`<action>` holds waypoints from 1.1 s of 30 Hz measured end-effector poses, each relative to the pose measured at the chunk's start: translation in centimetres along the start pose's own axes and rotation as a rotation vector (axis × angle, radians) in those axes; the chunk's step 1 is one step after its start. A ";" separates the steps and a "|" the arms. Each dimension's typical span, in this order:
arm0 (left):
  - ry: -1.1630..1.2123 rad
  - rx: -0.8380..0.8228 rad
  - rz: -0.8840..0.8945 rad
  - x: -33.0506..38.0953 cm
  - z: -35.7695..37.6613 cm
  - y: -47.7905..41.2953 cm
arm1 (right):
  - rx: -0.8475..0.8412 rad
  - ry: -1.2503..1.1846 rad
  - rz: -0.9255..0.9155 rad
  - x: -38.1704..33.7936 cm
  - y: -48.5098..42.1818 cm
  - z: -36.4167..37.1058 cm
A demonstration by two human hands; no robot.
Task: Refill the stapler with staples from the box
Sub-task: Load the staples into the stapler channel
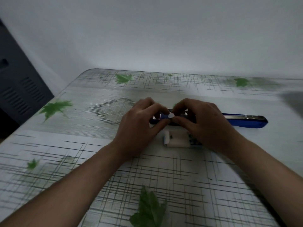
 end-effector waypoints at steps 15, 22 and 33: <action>-0.066 0.080 -0.048 -0.6 1.0 -1.6 | 0.083 0.068 0.043 1.0 -1.8 0.4; -0.064 0.007 -0.075 -1.2 1.4 -1.8 | 0.052 0.074 0.067 1.4 -2.1 1.1; 0.021 -0.044 -0.142 -1.2 1.4 -1.8 | 0.039 0.118 0.106 1.7 -2.4 1.1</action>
Point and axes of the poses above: each hand's wrist, its own y-axis away from the middle knuckle, its own z-axis out of the palm, x = y × z, the point moved 1 cm from there along -y, towards the middle knuckle, and after that the axes turned 13 degrees about z, right-handed, at the moved point
